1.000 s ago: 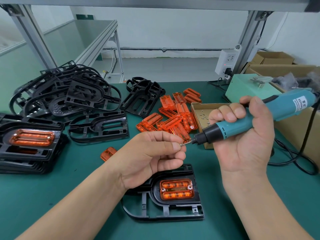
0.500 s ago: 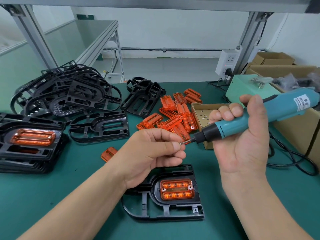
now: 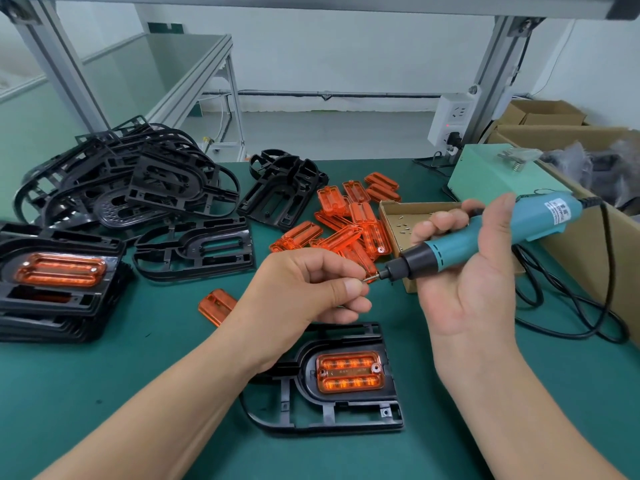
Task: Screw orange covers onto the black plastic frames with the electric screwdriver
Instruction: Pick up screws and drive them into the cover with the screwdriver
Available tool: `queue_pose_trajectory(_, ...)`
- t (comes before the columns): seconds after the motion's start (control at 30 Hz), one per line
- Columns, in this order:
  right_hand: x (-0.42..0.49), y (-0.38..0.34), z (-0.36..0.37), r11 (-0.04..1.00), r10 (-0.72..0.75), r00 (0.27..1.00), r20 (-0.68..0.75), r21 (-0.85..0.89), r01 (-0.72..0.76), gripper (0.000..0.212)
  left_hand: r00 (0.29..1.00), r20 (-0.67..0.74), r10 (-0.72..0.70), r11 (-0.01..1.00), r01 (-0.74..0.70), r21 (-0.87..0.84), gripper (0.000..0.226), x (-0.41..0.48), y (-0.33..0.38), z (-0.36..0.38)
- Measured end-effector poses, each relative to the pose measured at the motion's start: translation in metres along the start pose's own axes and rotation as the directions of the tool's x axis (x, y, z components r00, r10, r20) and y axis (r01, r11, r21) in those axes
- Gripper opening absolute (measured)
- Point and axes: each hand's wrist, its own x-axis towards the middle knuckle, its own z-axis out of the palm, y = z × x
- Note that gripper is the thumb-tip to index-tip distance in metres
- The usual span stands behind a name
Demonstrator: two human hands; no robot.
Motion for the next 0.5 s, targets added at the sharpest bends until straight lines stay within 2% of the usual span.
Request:
queue_pose_trajectory(0.37,0.002,-0.006,-0.001,0.999,0.003,1.0,0.01,0.043,-0.003,0.029,0.996,0.084,-0.033,0.999,0.035,-0.011,0.009,0.0,-0.002,-0.002)
queue_pose_trajectory(0.5,0.005,-0.012,-0.002,1.0,0.005,1.0,0.026,0.022,-0.006,0.026,0.998,0.057,-0.023,0.998,0.019,0.06,0.007,0.002,0.001,-0.011)
